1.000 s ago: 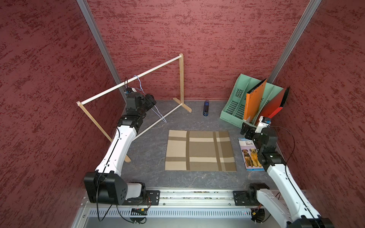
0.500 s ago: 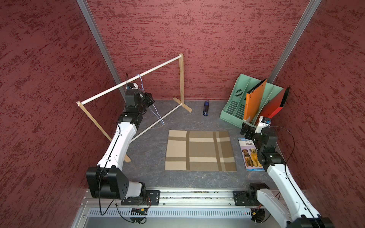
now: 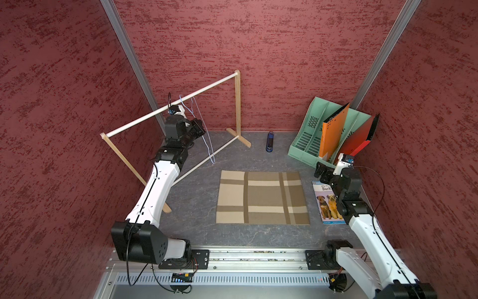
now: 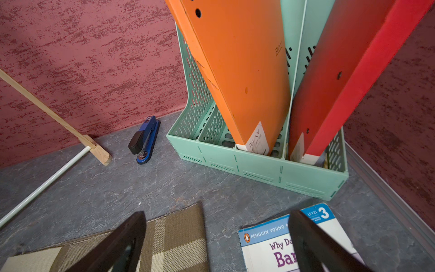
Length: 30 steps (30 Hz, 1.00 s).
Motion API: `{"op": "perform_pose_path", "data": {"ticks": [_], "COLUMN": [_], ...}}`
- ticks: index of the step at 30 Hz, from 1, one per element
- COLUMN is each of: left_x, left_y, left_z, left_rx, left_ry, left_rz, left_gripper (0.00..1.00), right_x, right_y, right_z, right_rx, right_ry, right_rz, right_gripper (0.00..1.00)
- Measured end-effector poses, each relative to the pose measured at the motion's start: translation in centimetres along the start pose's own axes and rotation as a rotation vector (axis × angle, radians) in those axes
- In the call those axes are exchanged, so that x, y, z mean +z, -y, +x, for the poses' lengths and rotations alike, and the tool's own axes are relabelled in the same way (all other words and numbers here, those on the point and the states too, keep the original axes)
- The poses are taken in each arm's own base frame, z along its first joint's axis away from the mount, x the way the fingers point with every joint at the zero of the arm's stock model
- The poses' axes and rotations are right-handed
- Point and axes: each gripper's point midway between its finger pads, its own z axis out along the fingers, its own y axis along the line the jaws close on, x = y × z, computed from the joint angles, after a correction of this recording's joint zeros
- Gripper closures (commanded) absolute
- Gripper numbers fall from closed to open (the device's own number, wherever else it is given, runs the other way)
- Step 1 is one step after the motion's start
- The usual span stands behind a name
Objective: Hang the scarf on the hanger
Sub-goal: Pick up the hanger from the clothesline.
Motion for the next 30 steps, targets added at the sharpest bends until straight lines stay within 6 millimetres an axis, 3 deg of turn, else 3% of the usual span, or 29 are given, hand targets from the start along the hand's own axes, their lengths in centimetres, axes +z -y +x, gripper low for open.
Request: {"op": "perform_pose_path", "data": {"ticks": [7,15,22,30], "left_x": [-1.7,-3.0,-2.8,-3.2], "left_y": [3.0,3.9,4.1,6.2], "left_z": [0.7,3.5,8.1,15.8], "left_rx": [0.1,0.171,0.209,0.206], "left_ry": [0.015,-0.012,-0.1,-0.243], "left_rz": [0.036,0.017,0.011,0.092], "left_gripper": [1.0,1.0,1.0,1.0], "right_x": [0.2,0.8,-0.1,-1.4], "right_y": [-0.1,-1.2,-2.6,-2.8], "right_z": [0.3,1.8,2.2,6.3], "right_rx": [-0.002,-0.005,0.014,0.096], "right_ry": [-0.013,-0.125,-0.216,-0.432], "right_rz": [-0.007,-0.057,-0.121,-0.133], "right_gripper": [0.01,0.01,0.01,0.03]}}
